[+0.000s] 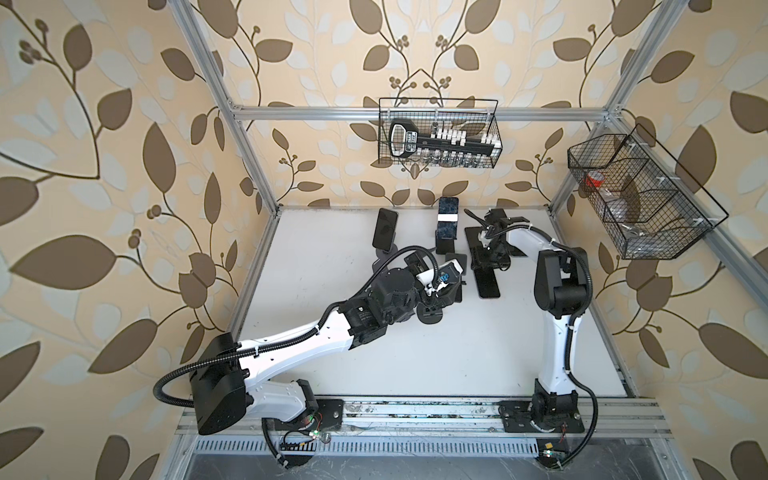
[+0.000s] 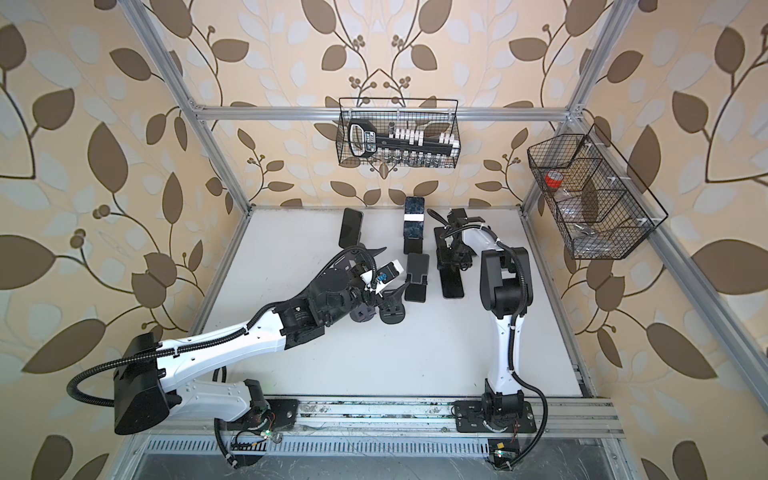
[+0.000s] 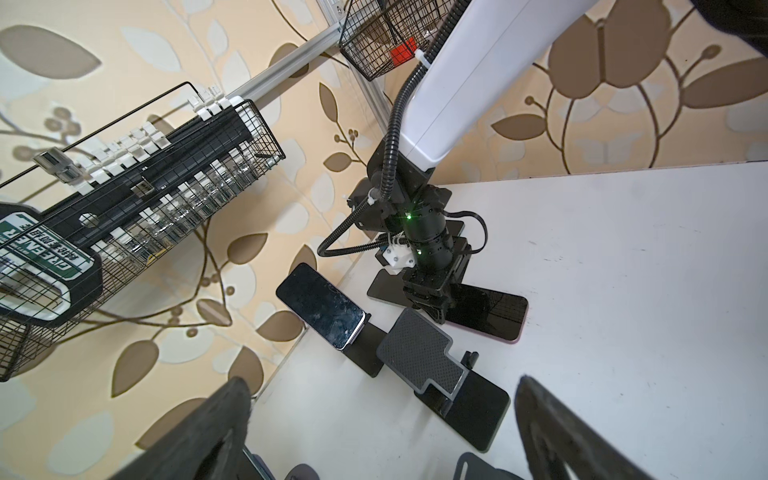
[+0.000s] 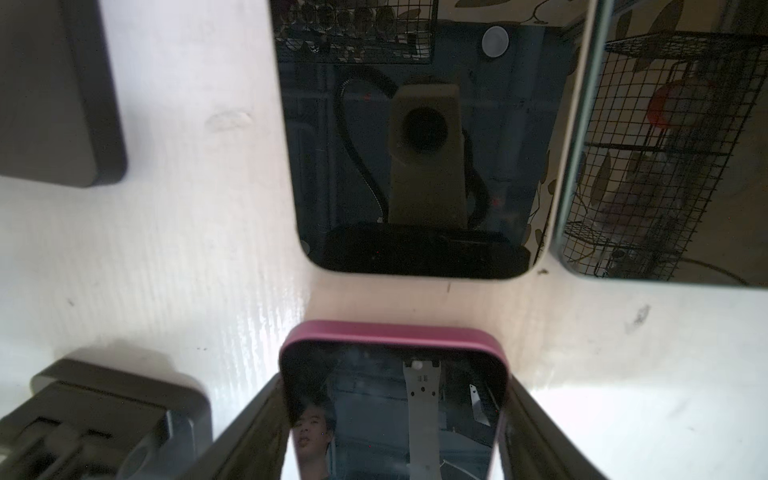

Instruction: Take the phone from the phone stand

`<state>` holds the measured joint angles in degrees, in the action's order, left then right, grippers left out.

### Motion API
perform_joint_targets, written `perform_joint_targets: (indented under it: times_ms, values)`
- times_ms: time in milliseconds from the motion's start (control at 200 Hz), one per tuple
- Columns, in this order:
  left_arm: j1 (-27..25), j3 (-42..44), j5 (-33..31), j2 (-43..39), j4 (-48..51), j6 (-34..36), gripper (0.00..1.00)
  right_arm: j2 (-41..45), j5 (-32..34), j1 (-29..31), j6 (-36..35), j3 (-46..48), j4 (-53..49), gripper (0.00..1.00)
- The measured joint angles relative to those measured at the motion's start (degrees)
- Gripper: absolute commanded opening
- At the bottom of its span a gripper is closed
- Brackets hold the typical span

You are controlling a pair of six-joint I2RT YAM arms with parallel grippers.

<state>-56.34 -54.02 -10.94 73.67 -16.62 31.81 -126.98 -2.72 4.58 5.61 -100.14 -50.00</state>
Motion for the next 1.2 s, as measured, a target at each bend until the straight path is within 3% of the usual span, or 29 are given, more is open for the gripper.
perform_joint_targets:
  times_ms: [630, 1200]
  values:
    - [0.0, 0.0, 0.0, -0.1, 0.1, 0.9, 0.99, -0.1, 0.1, 0.0, 1.0, -0.2, -0.3, 0.73]
    - [0.0, 0.0, -0.1, -0.1, 0.2, 1.2, 0.99, 2.4, 0.4, -0.2, 1.2, 0.4, -0.3, 0.79]
